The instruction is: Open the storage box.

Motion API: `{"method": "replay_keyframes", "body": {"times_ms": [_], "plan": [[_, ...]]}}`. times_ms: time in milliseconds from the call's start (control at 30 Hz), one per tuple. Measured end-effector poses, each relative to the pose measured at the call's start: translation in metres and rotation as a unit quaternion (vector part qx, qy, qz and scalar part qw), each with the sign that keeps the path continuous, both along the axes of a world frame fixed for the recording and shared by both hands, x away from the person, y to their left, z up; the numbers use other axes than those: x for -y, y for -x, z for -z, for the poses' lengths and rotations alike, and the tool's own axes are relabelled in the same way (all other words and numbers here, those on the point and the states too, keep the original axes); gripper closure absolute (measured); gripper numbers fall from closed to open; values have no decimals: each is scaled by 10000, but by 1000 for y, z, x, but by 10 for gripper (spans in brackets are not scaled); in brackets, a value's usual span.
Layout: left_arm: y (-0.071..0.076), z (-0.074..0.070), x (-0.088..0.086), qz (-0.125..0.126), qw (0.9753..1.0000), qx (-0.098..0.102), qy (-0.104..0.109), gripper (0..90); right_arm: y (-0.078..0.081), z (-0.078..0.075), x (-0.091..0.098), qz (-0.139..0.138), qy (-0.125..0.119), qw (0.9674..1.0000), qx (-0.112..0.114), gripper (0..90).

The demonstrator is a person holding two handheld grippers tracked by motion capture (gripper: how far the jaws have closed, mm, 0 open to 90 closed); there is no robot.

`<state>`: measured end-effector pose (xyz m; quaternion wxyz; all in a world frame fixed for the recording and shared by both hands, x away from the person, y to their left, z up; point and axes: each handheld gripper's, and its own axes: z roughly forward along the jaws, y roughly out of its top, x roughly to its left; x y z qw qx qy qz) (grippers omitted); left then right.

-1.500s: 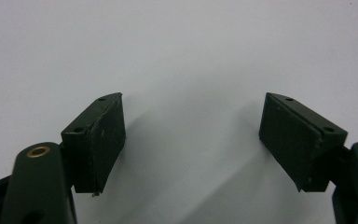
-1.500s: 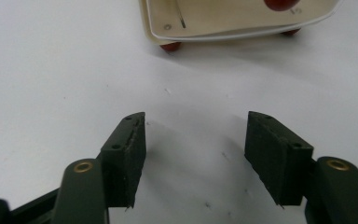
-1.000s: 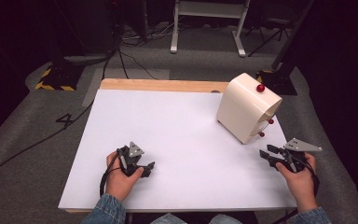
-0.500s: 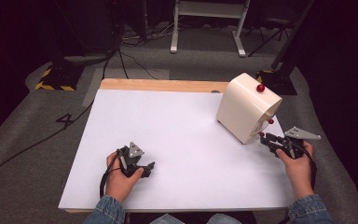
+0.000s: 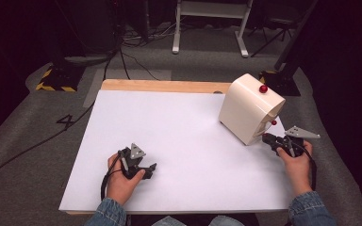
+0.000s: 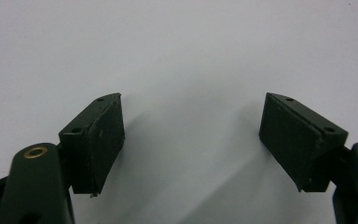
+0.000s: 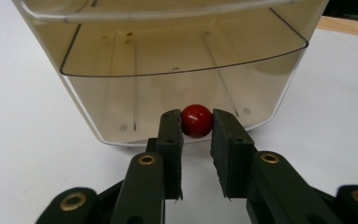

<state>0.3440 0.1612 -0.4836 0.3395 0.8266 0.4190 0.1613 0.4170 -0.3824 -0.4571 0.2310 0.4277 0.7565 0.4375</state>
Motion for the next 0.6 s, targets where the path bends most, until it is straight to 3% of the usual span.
{"method": "replay_keyframes", "body": {"times_ms": [167, 600], "plan": [[0, 0, 0, -1, 10000, -34, -1, 223, 7, -5, 5, 26, -29, 10000, 20, 739], [-1, -1, 0, 0, 10000, -57, 8, 221, 48, -19, 36, 105, 3, 9999, 89, 739]]}}
